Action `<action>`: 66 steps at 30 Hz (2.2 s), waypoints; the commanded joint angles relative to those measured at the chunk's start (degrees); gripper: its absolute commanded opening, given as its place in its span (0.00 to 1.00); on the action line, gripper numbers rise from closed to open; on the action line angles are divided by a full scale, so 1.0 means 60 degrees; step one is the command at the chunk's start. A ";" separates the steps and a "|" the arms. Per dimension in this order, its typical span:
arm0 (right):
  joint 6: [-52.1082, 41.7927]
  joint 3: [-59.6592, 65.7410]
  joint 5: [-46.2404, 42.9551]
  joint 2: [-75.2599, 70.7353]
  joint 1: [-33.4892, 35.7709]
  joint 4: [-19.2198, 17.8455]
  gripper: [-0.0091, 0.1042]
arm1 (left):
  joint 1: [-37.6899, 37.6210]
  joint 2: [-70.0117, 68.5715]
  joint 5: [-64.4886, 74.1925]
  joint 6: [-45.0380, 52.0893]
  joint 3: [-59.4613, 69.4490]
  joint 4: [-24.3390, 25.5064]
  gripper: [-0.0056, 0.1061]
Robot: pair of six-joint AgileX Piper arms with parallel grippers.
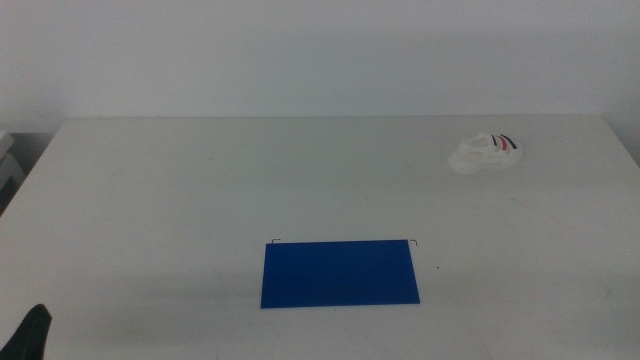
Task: Use one arm to grab the shoe from the table and place it on the mat.
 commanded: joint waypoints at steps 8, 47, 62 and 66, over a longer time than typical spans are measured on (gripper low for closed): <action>-0.0138 -0.1639 -0.0704 0.1443 -0.0044 -0.0213 0.70 | -0.0043 -0.0134 -0.0792 -0.0044 0.0067 -0.0091 0.89; 0.2570 -1.5559 0.4343 1.5600 0.1004 0.0483 0.70 | -0.0043 -0.0134 -0.0792 -0.0044 0.0067 -0.0091 0.89; 0.6591 -1.9612 0.7053 1.8849 0.1034 0.0084 0.70 | -0.0043 -0.0134 -0.0792 -0.0044 0.0067 -0.0091 0.89; 0.6591 -1.9612 0.7023 1.8881 0.1034 0.0181 0.70 | -0.0043 -0.0134 -0.0792 -0.0044 0.0067 -0.0091 0.89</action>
